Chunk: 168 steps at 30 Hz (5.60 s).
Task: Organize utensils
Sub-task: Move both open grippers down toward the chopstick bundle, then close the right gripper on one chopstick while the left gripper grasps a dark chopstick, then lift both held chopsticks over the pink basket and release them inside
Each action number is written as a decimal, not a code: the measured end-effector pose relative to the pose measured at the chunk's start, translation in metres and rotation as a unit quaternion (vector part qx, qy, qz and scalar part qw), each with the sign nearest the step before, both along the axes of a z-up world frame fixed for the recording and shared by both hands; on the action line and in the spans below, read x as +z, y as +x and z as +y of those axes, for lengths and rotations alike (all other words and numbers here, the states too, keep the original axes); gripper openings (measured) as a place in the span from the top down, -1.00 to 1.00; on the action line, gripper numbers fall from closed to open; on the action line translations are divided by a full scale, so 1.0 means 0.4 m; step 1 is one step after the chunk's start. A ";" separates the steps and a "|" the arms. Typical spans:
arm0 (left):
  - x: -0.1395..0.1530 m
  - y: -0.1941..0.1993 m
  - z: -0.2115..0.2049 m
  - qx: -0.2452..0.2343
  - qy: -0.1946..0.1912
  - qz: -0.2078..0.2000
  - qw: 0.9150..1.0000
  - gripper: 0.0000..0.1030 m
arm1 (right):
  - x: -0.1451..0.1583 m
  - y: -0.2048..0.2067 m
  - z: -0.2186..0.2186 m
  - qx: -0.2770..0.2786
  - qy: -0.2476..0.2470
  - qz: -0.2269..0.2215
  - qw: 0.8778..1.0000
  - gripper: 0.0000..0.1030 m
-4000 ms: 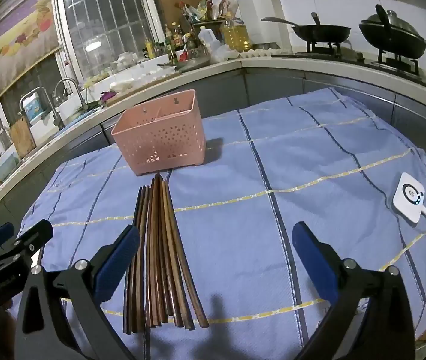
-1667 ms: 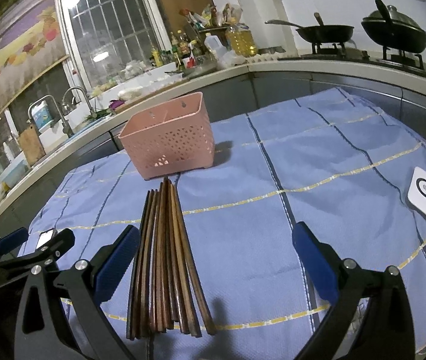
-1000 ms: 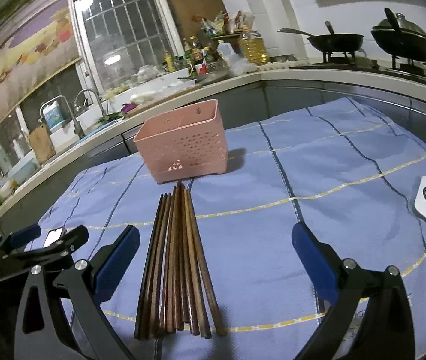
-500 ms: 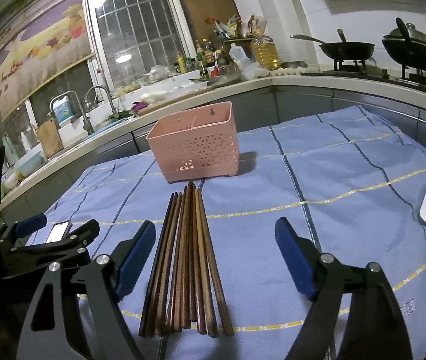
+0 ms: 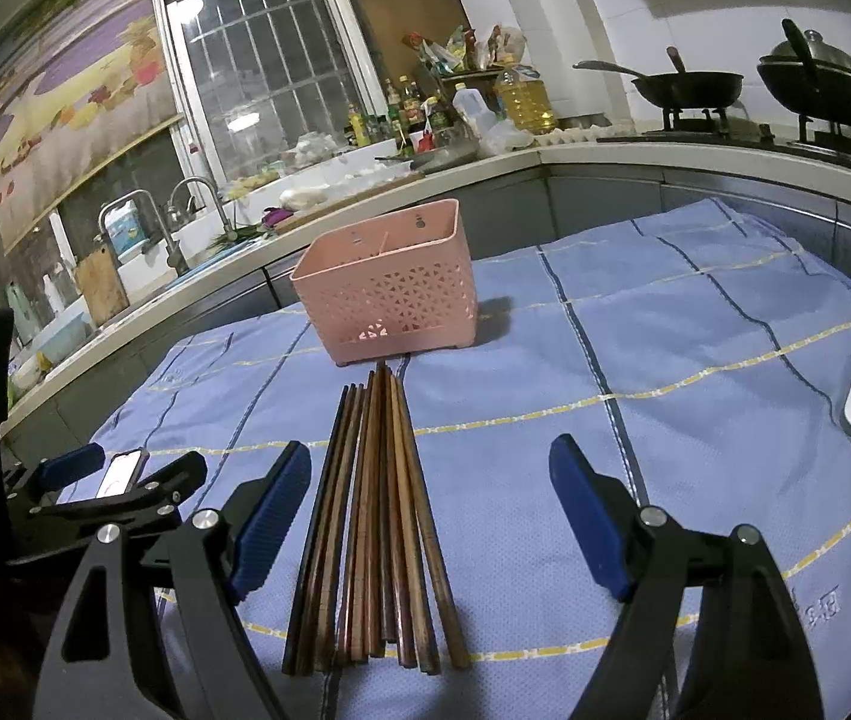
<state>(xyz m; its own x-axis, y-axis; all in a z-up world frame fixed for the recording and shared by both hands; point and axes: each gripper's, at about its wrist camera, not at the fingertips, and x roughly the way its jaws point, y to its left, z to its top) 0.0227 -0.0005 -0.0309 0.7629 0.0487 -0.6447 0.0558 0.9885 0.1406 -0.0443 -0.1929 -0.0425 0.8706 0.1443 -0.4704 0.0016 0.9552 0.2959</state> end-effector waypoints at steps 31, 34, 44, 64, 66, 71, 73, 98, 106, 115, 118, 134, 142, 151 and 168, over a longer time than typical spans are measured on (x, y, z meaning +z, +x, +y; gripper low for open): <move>-0.016 0.001 -0.005 -0.008 0.009 0.009 1.000 -0.88 | -0.005 0.003 0.015 0.008 -0.002 0.004 1.000 -0.43; -0.017 0.002 -0.003 -0.009 0.011 0.009 1.000 -0.88 | -0.004 0.002 0.015 0.008 -0.003 0.004 1.000 -0.43; -0.020 0.003 -0.001 -0.008 0.011 0.010 1.000 -0.88 | -0.007 0.004 0.014 0.008 -0.002 0.005 1.000 -0.41; -0.058 0.016 -0.002 -0.004 0.021 0.027 0.999 -0.77 | -0.027 0.012 -0.003 0.009 0.014 0.029 0.999 -0.22; -0.059 0.016 -0.005 -0.004 0.026 0.026 0.999 -0.77 | -0.029 0.014 -0.006 0.008 0.017 0.033 0.999 -0.22; -0.066 0.018 -0.010 -0.007 0.036 0.028 0.999 -0.77 | -0.034 0.019 -0.014 0.005 0.025 0.037 0.999 -0.24; -0.068 0.018 -0.009 -0.007 0.036 0.031 0.999 -0.77 | -0.034 0.019 -0.017 0.004 0.028 0.036 0.999 -0.25; -0.098 0.064 -0.012 -0.014 0.011 0.063 0.998 -0.77 | -0.061 0.052 -0.019 0.021 0.005 0.070 0.997 -0.33; -0.100 0.084 -0.010 -0.022 -0.002 0.066 0.998 -0.77 | -0.068 0.079 -0.047 0.027 0.014 0.097 0.995 -0.02; -0.091 0.122 0.026 -0.057 -0.095 0.077 0.991 -0.69 | -0.077 0.096 -0.010 0.082 -0.027 0.121 0.989 0.17; -0.102 0.126 0.006 -0.073 -0.096 0.094 0.988 -0.52 | -0.089 0.103 0.008 0.092 -0.043 0.130 0.986 0.21; -0.173 0.121 -0.057 -0.090 -0.039 0.120 0.988 -0.35 | -0.146 0.106 0.054 0.098 -0.147 0.140 0.974 0.22; -0.175 0.123 -0.072 -0.091 -0.030 0.121 0.988 -0.35 | -0.154 0.104 0.067 0.100 -0.161 0.139 0.972 0.31; -0.170 0.131 -0.063 -0.108 -0.033 0.110 0.987 0.76 | -0.154 0.101 0.002 0.074 -0.132 0.148 0.977 0.85; -0.162 0.236 -0.018 -0.126 -0.045 0.146 0.980 0.45 | -0.129 0.225 -0.027 0.146 -0.082 0.219 0.961 0.84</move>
